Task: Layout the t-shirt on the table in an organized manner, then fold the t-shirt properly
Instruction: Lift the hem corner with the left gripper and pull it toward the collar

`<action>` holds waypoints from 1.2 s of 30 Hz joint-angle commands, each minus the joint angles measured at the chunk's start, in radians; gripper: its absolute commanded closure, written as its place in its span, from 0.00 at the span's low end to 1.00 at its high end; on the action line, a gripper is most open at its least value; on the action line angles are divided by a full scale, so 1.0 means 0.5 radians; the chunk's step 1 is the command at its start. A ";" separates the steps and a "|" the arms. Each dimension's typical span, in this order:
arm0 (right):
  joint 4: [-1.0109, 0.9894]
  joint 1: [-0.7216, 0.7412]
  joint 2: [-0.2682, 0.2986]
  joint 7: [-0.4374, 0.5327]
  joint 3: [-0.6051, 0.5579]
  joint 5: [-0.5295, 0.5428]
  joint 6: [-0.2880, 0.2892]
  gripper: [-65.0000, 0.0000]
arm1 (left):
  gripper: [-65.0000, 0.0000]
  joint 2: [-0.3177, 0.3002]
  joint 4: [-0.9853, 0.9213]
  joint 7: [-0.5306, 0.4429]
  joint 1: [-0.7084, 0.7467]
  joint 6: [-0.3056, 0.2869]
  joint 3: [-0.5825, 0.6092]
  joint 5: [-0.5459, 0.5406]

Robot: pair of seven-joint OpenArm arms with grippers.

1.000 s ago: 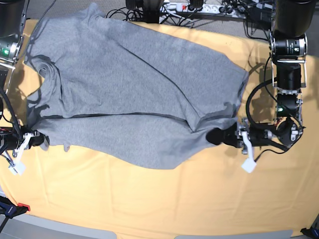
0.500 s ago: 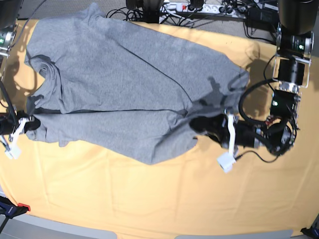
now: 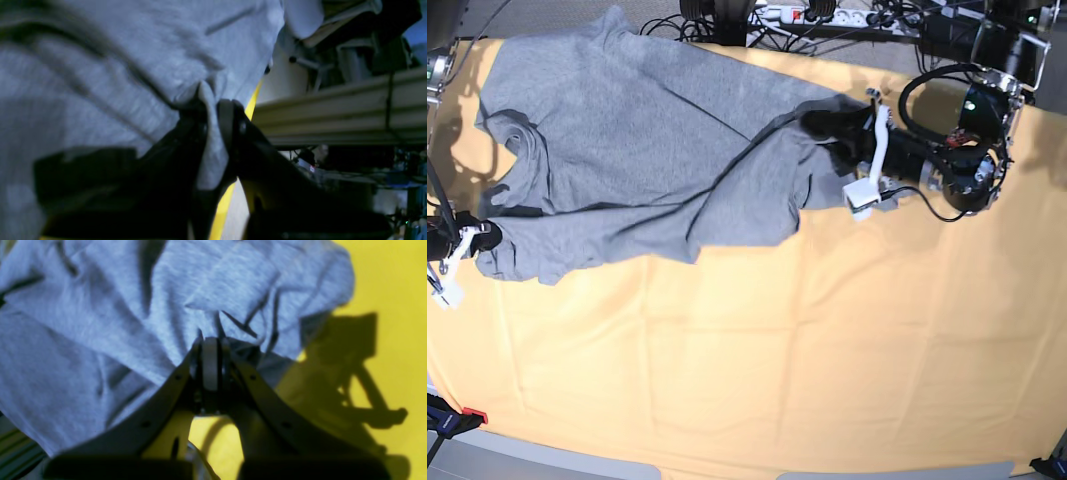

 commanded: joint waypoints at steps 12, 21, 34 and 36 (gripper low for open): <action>0.032 0.215 0.324 0.136 0.020 0.231 0.010 1.00 | 0.24 -0.019 0.030 -0.032 -0.126 0.024 -0.022 -0.051; 0.032 0.205 0.288 0.134 0.020 0.229 0.010 1.00 | 0.24 -0.012 0.030 -0.032 -0.250 0.026 -0.195 -0.051; 0.032 0.207 0.322 0.120 0.020 0.126 0.010 1.00 | 0.24 0.530 -0.136 -0.439 -0.150 0.244 -0.742 0.710; 0.032 0.209 0.326 0.121 0.020 0.126 0.010 1.00 | 0.24 0.597 -0.192 -0.485 -0.138 0.243 -0.742 0.777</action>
